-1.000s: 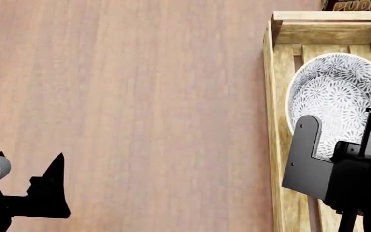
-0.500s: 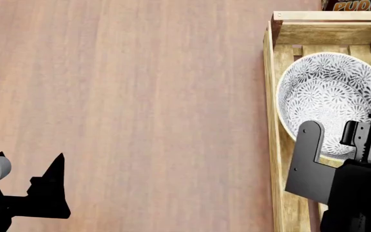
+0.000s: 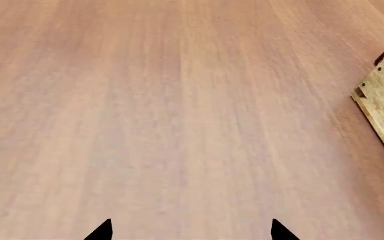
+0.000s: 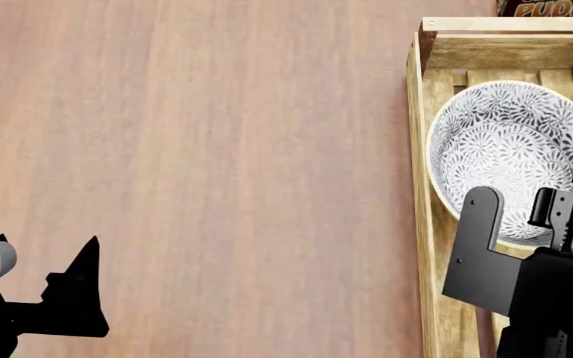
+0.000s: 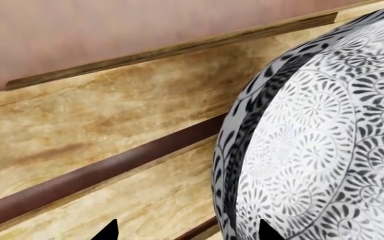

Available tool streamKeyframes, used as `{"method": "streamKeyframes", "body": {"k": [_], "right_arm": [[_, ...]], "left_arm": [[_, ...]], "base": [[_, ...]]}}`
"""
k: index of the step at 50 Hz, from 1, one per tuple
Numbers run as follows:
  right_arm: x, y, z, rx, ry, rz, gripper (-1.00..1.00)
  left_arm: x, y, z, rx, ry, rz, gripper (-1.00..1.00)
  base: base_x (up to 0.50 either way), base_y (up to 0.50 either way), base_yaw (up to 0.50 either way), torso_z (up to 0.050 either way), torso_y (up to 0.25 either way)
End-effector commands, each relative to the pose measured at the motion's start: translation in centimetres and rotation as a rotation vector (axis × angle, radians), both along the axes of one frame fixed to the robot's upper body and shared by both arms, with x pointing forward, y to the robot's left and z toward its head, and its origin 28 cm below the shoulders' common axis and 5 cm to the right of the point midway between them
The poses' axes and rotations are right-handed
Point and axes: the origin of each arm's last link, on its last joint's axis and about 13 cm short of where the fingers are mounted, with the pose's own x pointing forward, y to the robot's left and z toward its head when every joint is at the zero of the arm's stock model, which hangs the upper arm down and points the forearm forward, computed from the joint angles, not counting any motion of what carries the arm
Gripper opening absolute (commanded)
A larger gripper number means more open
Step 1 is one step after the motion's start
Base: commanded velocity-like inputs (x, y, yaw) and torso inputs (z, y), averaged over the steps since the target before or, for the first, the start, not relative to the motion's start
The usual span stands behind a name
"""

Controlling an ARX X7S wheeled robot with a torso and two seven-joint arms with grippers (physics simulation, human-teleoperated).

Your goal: Pick up the bowl on the left and put it in the tray.

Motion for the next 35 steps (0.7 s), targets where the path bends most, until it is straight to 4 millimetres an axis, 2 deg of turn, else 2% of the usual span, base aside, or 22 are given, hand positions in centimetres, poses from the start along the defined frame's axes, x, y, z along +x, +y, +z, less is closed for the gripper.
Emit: {"method": "streamKeyframes", "body": {"k": [1,22,35], "right_arm": [[0.0,0.1,0.4,0.006,-0.001,0.003,1.0],[-0.9,0.3,2.2,0.006,0.0,0.018,1.0],[-2.9,0.6,4.7,0.029,0.043,0.064,1.0]], "left_arm": [[0.0,0.0,0.0,-0.001,0.0,-0.001,1.0],[-0.2,0.0,0.3,0.0,-0.008,-0.003,1.0],[-0.5,-0.1,0.9,-0.003,-0.026,-0.01,1.0]], "base": [[0.0,0.0,0.0,0.0,0.0],[0.0,0.0,0.0,0.0,0.0],[0.0,0.0,0.0,0.0,0.0]]}}
